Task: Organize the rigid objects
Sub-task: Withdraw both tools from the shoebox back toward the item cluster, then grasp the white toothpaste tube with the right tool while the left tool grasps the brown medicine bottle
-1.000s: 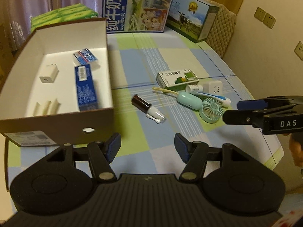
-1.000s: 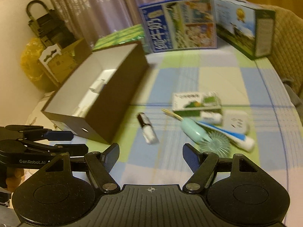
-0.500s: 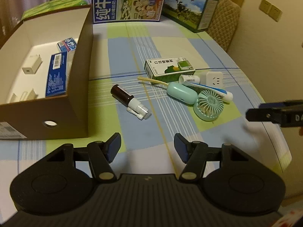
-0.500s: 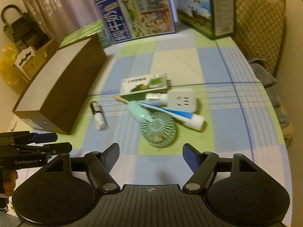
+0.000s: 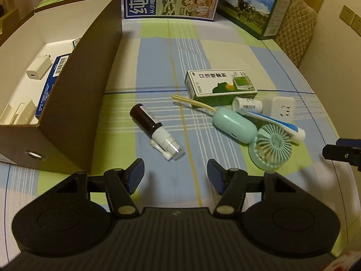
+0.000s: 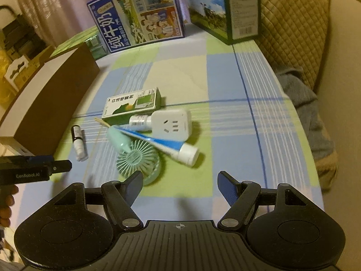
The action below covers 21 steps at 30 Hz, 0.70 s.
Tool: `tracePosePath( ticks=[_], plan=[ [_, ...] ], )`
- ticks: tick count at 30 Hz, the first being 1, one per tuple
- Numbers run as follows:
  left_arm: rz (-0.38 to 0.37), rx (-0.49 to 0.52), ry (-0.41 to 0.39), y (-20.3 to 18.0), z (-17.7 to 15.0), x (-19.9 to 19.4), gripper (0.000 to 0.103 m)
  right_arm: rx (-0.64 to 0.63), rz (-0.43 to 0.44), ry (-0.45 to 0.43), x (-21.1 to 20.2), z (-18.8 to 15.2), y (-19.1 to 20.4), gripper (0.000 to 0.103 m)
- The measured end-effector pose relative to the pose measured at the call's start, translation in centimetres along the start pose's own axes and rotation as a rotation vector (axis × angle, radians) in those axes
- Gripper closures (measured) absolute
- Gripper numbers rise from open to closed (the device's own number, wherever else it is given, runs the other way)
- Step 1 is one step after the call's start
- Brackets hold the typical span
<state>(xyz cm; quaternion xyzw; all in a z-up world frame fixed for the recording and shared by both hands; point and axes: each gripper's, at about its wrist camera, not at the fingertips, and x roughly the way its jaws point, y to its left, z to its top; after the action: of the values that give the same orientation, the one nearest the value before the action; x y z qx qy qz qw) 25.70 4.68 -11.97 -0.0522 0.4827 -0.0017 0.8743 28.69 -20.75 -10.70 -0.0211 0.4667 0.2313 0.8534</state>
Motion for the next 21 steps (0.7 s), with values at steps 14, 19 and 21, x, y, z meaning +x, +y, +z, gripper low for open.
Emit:
tracePosePath(
  ticks=[14,19,21],
  plan=[
    [0.061,-0.05,0.022,0.5,1.3,2.1,0.046,-0.373,0.052,0.043,6.4,1.5,0.6,0.048],
    [0.064,-0.058,0.037,1.0,1.2,2.4,0.046,-0.467,0.043,0.066,7.8,1.1,1.2,0.06],
    [0.064,-0.055,0.042,1.1,1.1,2.4,0.046,-0.477,0.045,0.078,7.8,0.8,1.4,0.068]
  ],
)
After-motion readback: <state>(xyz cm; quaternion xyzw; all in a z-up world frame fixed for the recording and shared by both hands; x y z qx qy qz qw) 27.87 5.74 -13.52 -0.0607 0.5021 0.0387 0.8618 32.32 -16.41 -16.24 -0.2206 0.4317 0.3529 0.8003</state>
